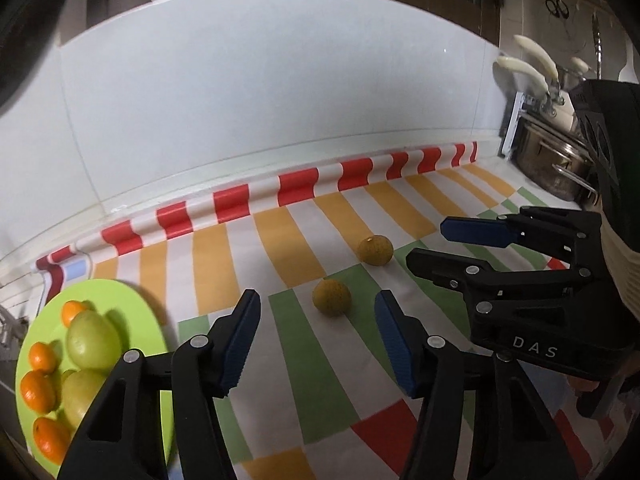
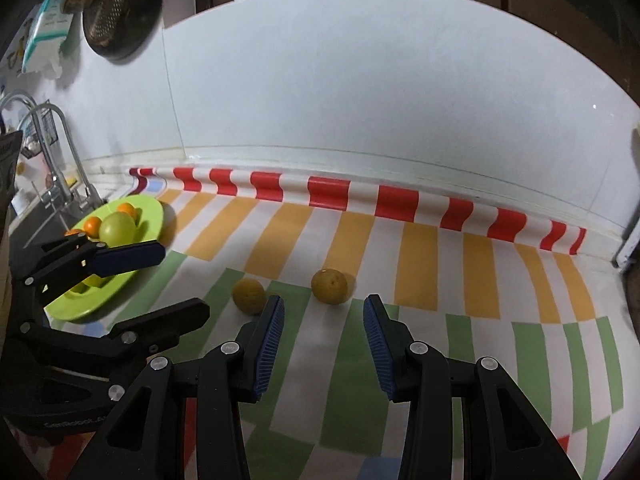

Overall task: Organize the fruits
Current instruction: 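Lift both open tools off the plate and move toward the last small fruits, then grasp a small yellow fruit with the left tool while the right tool grasps another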

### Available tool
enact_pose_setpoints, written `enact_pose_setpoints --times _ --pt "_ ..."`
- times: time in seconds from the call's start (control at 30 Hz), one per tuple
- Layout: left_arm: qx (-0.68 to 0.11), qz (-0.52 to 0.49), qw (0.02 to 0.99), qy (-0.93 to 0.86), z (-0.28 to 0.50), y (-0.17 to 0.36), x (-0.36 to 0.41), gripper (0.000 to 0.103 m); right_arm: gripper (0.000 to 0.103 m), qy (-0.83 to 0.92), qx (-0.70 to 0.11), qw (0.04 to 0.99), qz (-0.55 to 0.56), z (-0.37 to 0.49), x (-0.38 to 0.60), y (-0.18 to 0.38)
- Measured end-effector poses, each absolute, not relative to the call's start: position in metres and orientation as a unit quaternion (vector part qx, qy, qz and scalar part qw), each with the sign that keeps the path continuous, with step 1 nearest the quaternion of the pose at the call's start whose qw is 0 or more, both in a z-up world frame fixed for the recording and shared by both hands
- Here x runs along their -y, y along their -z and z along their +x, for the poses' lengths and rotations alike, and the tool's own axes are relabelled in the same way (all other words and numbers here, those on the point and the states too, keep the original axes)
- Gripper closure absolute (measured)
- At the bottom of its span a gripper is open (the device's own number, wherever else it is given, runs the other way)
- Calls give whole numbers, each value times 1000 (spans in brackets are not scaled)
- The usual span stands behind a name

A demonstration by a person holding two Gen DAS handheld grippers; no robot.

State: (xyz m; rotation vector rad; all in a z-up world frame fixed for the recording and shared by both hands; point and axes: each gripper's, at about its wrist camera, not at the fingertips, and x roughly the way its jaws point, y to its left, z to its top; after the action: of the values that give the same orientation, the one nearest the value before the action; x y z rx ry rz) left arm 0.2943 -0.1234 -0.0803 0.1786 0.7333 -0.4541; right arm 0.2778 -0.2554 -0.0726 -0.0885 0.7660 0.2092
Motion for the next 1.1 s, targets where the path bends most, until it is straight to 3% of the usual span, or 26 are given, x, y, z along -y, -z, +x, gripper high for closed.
enact_pose_setpoints --times 0.53,0.67,1.1 --pt "-395 86 879 253 330 111 138 63 62 -120 -404 905 -51 321 252 103" --pt "-399 74 876 261 335 112 137 76 62 -121 -406 905 -51 327 250 104" --pt "-387 68 892 223 329 102 122 76 74 -117 -411 903 -49 333 243 109"
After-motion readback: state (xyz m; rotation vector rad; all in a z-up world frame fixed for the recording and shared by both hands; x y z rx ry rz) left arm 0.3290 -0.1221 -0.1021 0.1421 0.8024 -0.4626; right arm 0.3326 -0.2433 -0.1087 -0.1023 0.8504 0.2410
